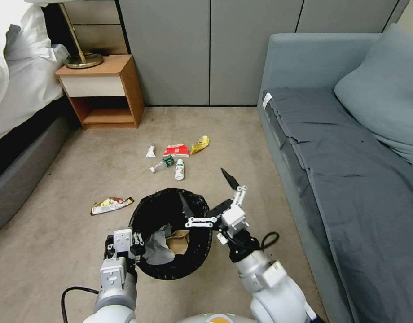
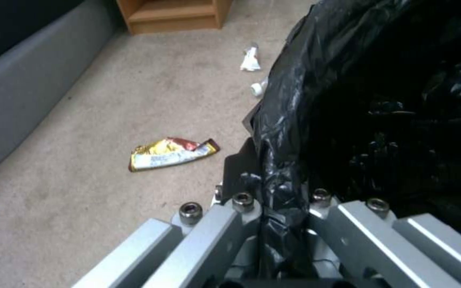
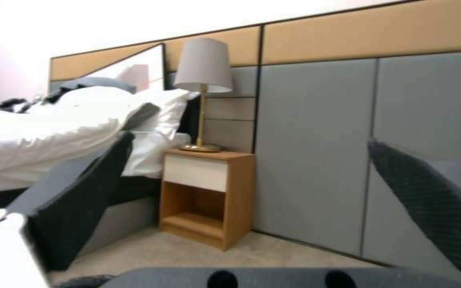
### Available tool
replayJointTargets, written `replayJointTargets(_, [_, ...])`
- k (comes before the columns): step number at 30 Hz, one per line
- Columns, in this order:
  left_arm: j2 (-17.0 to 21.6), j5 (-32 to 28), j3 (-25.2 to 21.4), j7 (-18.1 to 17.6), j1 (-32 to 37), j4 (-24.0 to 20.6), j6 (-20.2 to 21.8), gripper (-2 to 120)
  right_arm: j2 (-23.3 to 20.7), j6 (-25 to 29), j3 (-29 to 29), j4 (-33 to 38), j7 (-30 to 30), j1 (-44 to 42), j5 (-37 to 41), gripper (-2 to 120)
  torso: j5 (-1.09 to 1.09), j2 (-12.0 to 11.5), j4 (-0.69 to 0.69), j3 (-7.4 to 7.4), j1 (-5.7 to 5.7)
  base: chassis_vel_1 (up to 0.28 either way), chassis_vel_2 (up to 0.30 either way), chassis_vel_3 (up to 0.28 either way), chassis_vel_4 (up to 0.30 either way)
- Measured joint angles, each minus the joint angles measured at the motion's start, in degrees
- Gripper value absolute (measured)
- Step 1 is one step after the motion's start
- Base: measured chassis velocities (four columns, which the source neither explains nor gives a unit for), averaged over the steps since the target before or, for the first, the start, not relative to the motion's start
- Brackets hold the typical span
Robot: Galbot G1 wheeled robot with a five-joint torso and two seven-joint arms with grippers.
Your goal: Pick up the trash bin, then pick up the garbage from the floor and place it into the trash bin.
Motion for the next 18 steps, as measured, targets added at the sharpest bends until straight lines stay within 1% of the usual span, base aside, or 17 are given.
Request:
replayJointTargets(7, [0.3,-1.0,-0.8,0.0,-0.5,-0.1,0.0,1,2.6,3.4,1.3,-1.5,0.4,-4.5,-3.4,100,0.00,0.0,0.00,0.00,0.00,0.000,0.000,0.000,0.000])
replayJointTargets(10, [0.6,-1.2,-0.9,0.0,-0.4,-0.5,-0.1,1,3.2,4.7,1.7,-2.0,0.5,-5.4,-4.6,100,-0.12,0.0,0.02,0.00,0.00,0.000,0.000,0.000,0.000])
replayJointTargets(16, [0.5,-1.2,-0.2,0.1,-0.3,-1.1,-0.1,1,3.2,4.9,1.7,-2.4,0.3,-5.2,-5.1,100,-0.15,0.0,0.00,0.00,0.00,0.000,0.000,0.000,0.000])
replayJointTargets(18, [0.5,-1.1,0.0,0.0,-0.2,-1.2,-0.1,1,3.2,4.9,1.6,-2.4,0.3,-5.1,-5.3,100,-0.10,0.0,-0.01,0.00,0.00,0.000,0.000,0.000,0.000])
